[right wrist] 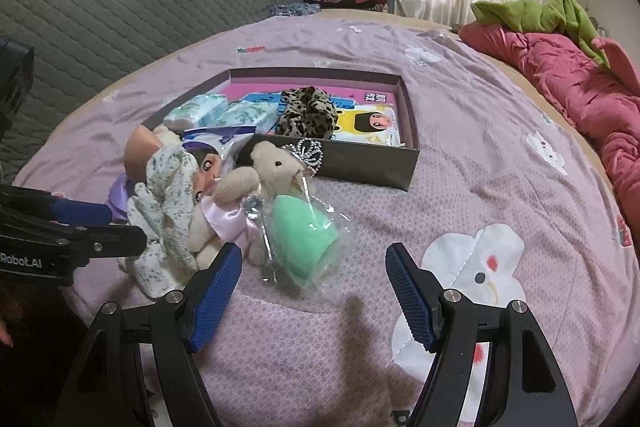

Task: Organize soft objects
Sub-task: 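Grasp the floral cloth scrunchie with the left tool while the right grasps the bagged mint-green item, then lift the floral scrunchie with the left tool while the right lifts the bagged green item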

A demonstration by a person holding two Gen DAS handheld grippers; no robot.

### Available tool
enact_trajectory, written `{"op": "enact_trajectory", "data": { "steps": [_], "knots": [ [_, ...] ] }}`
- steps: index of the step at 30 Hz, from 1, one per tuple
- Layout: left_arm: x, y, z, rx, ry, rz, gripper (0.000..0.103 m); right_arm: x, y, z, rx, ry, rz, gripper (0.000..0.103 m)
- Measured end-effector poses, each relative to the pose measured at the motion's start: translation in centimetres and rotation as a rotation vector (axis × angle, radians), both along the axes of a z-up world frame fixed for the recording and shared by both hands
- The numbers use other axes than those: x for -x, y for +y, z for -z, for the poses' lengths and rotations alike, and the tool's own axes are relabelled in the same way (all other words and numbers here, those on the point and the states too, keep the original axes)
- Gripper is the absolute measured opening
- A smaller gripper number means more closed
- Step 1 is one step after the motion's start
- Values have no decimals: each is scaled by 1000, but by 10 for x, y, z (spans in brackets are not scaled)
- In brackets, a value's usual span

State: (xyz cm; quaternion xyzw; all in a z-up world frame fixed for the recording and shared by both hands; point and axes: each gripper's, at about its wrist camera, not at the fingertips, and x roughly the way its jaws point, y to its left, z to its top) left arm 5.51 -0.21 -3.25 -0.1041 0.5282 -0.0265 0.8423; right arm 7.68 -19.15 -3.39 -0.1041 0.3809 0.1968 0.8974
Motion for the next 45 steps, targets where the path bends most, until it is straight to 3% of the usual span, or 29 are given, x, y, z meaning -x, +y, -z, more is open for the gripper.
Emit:
{"op": "enact_trajectory", "data": {
  "steps": [19, 31, 38, 45],
  "knots": [
    [-17, -1, 11, -9, 0, -32, 65, -22, 8, 19, 28, 5, -47, 76],
    [-20, -1, 15, 49, -1, -21, 33, -31, 10, 25, 31, 0, -69, 76],
    [-21, -1, 15, 56, 3, -16, 31, -36, 6, 25, -27, 39, -86, 58],
    [-20, 0, 13, 55, -1, -18, 26, -34, 7, 23, -49, 39, -103, 52]
  ]
}}
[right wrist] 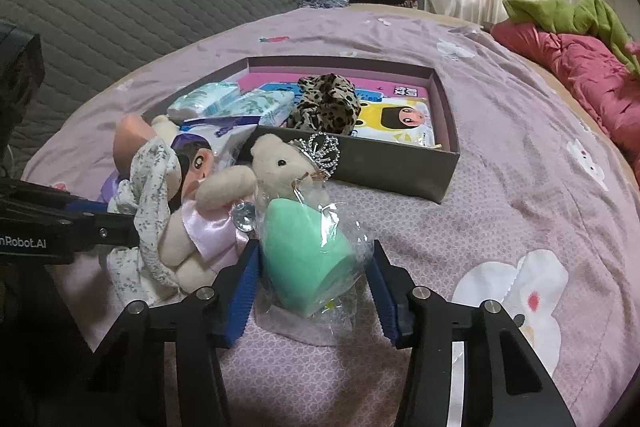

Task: Organize soft objects
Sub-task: 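Lift the floral scrunchie with the left tool while the right lifts the bagged green item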

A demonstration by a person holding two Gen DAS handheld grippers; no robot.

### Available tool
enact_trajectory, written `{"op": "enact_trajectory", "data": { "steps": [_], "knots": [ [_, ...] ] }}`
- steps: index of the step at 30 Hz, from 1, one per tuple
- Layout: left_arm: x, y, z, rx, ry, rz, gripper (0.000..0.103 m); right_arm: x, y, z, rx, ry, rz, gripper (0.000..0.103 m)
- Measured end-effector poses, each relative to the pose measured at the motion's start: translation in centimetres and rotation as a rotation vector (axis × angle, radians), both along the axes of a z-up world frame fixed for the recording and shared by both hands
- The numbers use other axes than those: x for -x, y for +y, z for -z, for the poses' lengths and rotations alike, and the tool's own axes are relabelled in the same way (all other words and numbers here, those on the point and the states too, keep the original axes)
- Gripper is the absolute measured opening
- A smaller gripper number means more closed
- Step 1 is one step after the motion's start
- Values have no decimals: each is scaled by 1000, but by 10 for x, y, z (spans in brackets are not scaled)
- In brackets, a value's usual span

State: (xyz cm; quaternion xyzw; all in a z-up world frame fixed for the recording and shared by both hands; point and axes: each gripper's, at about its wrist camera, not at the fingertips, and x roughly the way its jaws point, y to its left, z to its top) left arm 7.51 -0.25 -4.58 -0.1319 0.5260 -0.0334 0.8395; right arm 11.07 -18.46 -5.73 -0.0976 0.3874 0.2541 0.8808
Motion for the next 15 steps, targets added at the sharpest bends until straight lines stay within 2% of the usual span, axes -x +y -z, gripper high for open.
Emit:
{"op": "enact_trajectory", "data": {
  "steps": [6, 15],
  "knots": [
    [3, -1, -3, 6, -8, 8, 18, 4, -5, -6, -35, -7, 0, 52],
    [9, 2, -16, 13, -37, 3, 17, 9, -11, -14, -57, -17, 16, 52]
  ]
}}
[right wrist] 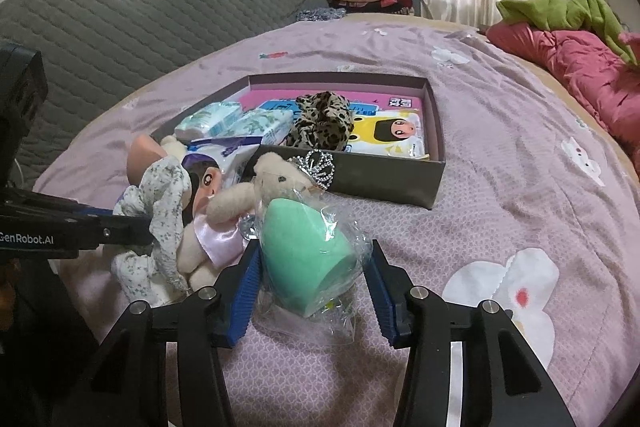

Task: Organize soft objects
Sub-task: 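Lift the floral scrunchie with the left tool while the right lifts the bagged green item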

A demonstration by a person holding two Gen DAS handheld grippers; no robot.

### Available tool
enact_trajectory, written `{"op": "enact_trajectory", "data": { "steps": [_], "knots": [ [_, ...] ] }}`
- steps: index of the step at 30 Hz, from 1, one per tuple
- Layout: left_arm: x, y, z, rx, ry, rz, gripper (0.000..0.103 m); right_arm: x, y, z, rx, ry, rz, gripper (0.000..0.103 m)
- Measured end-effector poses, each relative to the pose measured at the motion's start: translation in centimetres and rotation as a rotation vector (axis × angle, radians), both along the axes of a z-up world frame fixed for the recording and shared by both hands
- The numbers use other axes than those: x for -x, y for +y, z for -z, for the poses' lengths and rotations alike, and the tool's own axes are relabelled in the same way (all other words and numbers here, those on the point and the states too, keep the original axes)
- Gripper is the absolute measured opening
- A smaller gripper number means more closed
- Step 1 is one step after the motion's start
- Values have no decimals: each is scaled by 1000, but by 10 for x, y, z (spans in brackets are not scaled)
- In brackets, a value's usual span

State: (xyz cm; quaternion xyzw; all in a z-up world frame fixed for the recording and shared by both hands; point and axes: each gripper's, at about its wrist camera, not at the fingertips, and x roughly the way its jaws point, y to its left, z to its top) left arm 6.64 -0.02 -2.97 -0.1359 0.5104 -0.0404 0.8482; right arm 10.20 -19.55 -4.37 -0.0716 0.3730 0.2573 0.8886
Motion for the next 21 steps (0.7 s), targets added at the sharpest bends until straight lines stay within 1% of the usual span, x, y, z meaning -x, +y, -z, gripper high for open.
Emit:
{"op": "enact_trajectory", "data": {
  "steps": [14, 19, 21],
  "knots": [
    [9, -6, -24, -14, -53, 12, 17, 7, -4, -11, -35, -31, -5, 52],
    [12, -9, -29, -26, -54, 24, 17, 7, -7, -13, -50, -28, 2, 52],
    [14, -10, -26, -12, -39, 26, 17, 7, -8, -14, -56, -25, 6, 52]
  ]
}}
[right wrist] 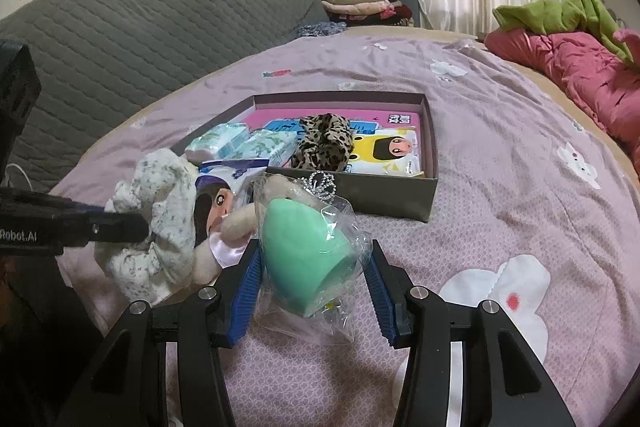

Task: Organize soft objects
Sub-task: 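Lift the floral scrunchie with the left tool while the right lifts the bagged green item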

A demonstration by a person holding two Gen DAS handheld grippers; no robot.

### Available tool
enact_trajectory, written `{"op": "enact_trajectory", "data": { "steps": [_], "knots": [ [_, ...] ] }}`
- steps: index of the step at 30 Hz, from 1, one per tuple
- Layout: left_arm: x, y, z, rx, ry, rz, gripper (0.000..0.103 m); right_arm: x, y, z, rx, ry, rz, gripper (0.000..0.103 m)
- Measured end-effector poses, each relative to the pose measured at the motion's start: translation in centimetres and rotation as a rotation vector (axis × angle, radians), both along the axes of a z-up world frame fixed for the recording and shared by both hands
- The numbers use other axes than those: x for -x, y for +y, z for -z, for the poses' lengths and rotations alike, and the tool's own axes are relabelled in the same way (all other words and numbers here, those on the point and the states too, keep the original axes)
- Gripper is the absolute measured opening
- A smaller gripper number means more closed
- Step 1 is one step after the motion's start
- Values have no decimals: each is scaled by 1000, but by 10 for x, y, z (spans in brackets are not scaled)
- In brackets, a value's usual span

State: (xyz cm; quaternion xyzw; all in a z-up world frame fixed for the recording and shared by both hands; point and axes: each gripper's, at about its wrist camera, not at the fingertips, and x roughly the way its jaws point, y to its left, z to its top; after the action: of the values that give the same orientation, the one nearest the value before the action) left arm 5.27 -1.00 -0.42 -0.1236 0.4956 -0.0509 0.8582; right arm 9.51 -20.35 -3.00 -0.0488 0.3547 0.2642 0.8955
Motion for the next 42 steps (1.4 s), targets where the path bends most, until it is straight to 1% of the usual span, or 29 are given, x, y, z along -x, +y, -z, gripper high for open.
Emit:
{"op": "enact_trajectory", "data": {
  "steps": [4, 6, 10, 16, 19, 23, 29, 32, 37, 42],
  "knots": [
    [4, -1, 10, -11, 29, -5, 17, -1, -3, -1, -17, 5, 10, 52],
    [5, 0, 13, -4, 42, -8, 17, -2, -5, -2, -27, 9, 14, 52],
    [6, -1, 16, -22, 45, -1, 17, -3, -8, -2, -40, 17, 23, 52],
    [10, 1, 15, 19, 56, 7, 17, -3, -10, -2, -45, 15, 30, 52],
    [13, -1, 15, 13, 60, 24, 17, -4, -8, -2, -42, 18, 26, 52],
    [15, 3, 24, 49, 95, 15, 17, -1, -6, -2, -36, 10, 16, 52],
    [22, 5, 32, 52, 116, 35, 17, -3, -6, -1, -39, 15, 17, 52],
    [24, 5, 30, 60, 110, 41, 17, -3, -6, -2, -42, 13, 16, 52],
    [20, -3, 17, 59, 68, 67, 17, -2, -6, -3, -42, 3, 13, 52],
    [16, -3, 9, 64, 43, 59, 17, -2, -7, -5, -43, -6, 16, 52]
  ]
}}
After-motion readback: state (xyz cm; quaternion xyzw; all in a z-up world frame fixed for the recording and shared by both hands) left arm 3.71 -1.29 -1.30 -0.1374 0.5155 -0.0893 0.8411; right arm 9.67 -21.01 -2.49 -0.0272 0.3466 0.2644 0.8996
